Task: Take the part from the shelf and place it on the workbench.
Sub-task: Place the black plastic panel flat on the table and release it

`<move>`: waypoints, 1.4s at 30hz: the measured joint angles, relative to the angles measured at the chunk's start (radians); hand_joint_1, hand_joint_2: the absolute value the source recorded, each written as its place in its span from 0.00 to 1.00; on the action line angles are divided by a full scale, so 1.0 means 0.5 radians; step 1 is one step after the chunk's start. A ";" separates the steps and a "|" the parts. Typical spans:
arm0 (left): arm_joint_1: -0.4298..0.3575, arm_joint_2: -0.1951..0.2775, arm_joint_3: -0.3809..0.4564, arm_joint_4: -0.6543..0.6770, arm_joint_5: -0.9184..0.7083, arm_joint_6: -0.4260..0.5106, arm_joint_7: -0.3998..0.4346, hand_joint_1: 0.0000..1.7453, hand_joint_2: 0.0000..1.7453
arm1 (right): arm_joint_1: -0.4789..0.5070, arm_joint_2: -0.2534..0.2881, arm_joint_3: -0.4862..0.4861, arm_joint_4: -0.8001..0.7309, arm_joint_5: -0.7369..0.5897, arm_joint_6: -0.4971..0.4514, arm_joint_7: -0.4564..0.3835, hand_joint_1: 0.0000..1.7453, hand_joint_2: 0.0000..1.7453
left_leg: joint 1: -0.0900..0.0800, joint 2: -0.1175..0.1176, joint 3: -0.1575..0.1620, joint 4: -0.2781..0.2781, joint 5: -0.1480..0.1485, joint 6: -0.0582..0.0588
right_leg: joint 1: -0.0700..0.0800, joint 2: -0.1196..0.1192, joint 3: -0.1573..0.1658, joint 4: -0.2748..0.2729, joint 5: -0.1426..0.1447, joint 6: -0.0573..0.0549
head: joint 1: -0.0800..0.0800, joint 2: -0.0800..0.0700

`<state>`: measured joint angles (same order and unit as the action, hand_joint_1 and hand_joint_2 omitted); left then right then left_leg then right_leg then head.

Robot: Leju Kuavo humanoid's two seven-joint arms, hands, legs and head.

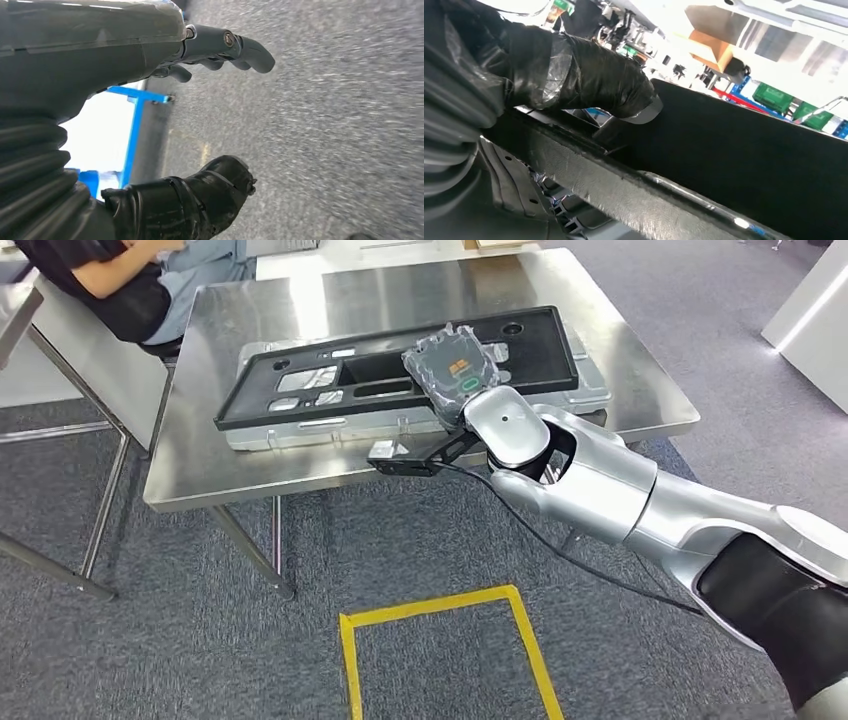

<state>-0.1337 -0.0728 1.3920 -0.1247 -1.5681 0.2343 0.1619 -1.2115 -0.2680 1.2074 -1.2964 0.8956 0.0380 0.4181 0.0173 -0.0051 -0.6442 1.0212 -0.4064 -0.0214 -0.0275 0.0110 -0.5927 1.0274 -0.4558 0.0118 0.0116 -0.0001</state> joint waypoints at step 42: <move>0.002 0.013 0.006 0.000 0.001 -0.005 -0.034 0.00 1.00 | -0.036 -0.066 -0.006 0.007 0.096 -0.004 0.034 1.00 1.00 | -0.020 0.000 0.106 -0.057 -0.039 0.117 | 0.005 -0.016 -0.310 0.466 -0.092 0.037 | 0.028 0.000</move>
<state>-0.1327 -0.0662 1.3952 -0.1247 -1.5678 0.2317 0.1451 -1.2296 -0.3010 1.2045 -1.2930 0.9437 0.0358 0.4351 0.0072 -0.0054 -0.5913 0.9927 -0.4257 0.0369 -0.0251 0.0029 -0.7478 1.2605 -0.5020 0.0303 0.0257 -0.0001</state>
